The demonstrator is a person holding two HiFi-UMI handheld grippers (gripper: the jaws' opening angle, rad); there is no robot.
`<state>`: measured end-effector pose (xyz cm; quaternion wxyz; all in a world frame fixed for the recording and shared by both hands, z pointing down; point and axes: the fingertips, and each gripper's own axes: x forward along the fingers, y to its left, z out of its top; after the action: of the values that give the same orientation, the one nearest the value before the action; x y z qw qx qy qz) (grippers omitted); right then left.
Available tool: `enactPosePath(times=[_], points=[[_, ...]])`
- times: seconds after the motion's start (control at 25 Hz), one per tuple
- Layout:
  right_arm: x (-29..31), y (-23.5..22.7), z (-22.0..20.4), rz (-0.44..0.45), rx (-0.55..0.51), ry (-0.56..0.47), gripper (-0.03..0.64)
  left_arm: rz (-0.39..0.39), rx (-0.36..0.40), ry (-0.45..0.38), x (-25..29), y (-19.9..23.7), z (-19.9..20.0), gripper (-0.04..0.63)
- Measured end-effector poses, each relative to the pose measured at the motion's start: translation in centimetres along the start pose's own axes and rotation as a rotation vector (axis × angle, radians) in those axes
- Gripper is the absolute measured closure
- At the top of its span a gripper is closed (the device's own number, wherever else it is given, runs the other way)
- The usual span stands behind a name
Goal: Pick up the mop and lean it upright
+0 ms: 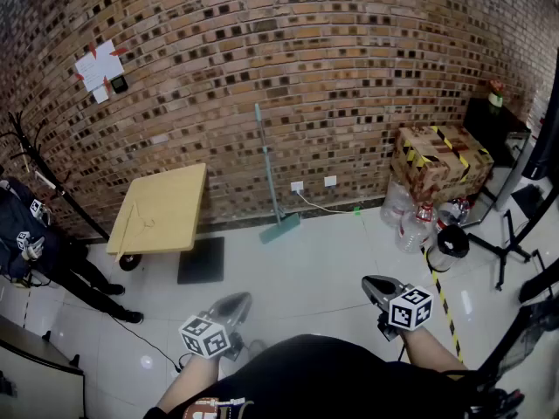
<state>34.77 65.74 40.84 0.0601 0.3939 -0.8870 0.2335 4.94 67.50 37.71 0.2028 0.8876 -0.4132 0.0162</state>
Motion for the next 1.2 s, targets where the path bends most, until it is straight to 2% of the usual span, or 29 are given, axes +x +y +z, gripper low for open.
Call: enactPosePath(times=[0.32,0.48,0.68,0.96,1.2], points=[[4.7,1.2,2.1,-0.027,-0.030,0.017,0.589,-0.048,-0.010,-0.010,1.3,5.1,1.4,0.595],[9.1,1.3,4.2,-0.076,-0.054,0.013,0.589,-0.088,-0.029,-0.017,3.0,10.6,2.5,0.595],[17.1,2.4,6.9,-0.107,-0.023,-0.024,0.589,-0.123,0.012,-0.003,3.7,18.8,5.5,0.595],[28.1,3.8,10.8,-0.113,-0.003,-0.035,0.588,-0.102,0.008,0.034,3.9,30.7,8.5,0.595],[33.9,0.6,12.9,-0.097,0.012,0.000,0.588,-0.083,-0.018,0.045,7.6,35.4,10.0,0.595]])
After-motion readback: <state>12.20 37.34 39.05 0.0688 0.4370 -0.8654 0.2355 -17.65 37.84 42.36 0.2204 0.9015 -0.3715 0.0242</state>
